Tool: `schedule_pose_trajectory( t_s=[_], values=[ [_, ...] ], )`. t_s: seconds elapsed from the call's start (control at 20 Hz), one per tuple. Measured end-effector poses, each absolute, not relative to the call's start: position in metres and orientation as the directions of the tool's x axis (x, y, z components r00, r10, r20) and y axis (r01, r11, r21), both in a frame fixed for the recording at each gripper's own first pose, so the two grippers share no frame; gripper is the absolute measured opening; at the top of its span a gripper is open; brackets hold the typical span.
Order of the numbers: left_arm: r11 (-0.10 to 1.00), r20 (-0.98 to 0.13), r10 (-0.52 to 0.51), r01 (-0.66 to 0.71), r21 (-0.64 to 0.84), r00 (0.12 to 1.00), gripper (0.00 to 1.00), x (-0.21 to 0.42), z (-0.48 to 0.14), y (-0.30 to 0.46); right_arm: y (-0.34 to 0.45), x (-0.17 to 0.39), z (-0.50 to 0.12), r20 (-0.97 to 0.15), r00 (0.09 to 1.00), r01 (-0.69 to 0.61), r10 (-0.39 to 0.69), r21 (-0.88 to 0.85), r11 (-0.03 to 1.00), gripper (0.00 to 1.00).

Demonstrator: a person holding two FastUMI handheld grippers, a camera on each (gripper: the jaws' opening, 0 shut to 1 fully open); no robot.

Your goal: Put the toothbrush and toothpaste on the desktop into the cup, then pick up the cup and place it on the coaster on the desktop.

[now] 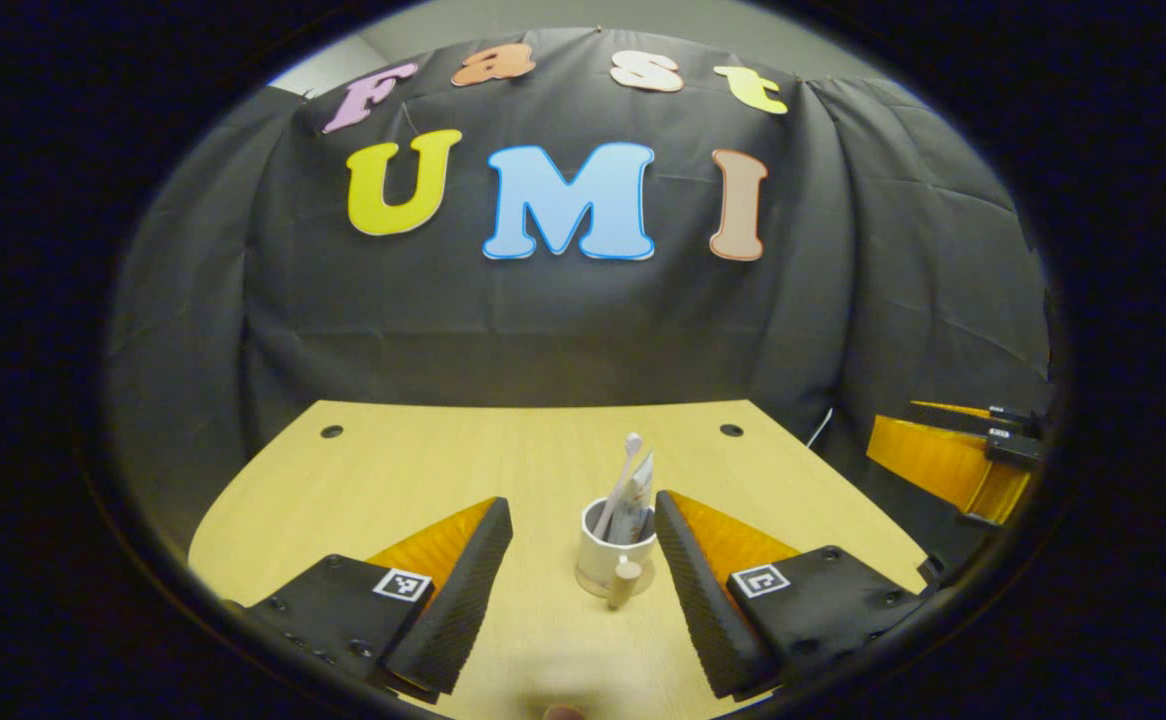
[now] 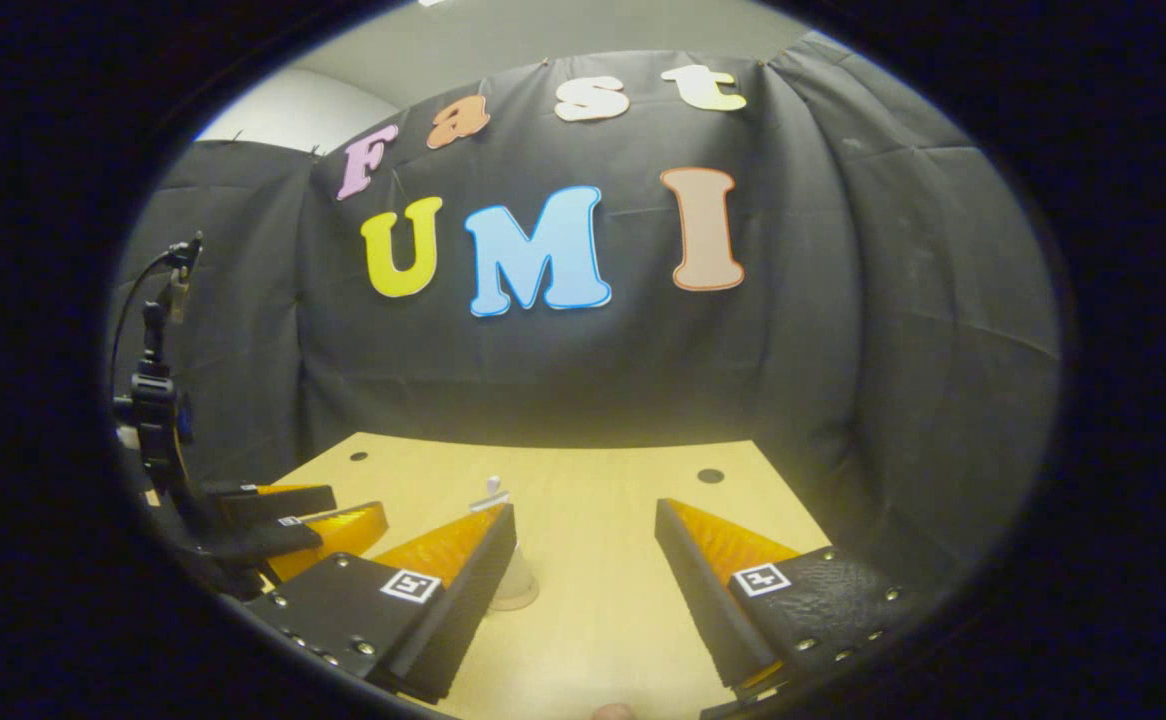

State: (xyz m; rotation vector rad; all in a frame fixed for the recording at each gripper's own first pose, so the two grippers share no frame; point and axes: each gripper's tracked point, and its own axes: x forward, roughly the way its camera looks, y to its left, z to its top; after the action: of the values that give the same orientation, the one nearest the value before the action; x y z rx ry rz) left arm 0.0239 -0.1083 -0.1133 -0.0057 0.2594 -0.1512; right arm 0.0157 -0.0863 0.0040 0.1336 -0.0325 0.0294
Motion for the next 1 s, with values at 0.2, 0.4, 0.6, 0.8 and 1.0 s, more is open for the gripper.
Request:
schedule_pose_trajectory(
  t_s=[0.2, 0.4, 0.6, 0.8, 1.0],
  values=[
    [0.992, -0.144, -0.122, 0.117, -0.041, 0.982, 0.93, 0.013, -0.053, -0.088, -0.087, 0.008, 0.023, 0.111, 0.993, 0.022, -0.032, 0.088, 0.996, 0.91],
    [0.994, -0.092, -0.112, 0.111, -0.017, 0.989, 0.92, 0.005, -0.028, -0.072, -0.078, 0.002, 0.033, 0.153, 0.986, 0.051, -0.06, 0.059, 0.997, 0.91],
    [0.993, -0.067, -0.119, 0.119, -0.009, 0.991, 0.92, -0.002, -0.018, -0.066, -0.068, -0.006, 0.031, 0.152, 0.986, 0.058, -0.064, 0.044, 0.997, 0.91],
    [0.992, -0.048, -0.129, 0.129, -0.004, 0.99, 0.93, -0.008, -0.01, -0.065, -0.067, -0.012, 0.03, 0.146, 0.986, 0.076, -0.082, 0.042, 0.996, 0.9],
    [0.992, -0.033, -0.124, 0.124, 0.007, 0.992, 0.93, -0.009, -0.003, -0.064, -0.072, -0.017, 0.038, 0.16, 0.981, 0.103, -0.11, 0.051, 0.993, 0.91]
  ],
)
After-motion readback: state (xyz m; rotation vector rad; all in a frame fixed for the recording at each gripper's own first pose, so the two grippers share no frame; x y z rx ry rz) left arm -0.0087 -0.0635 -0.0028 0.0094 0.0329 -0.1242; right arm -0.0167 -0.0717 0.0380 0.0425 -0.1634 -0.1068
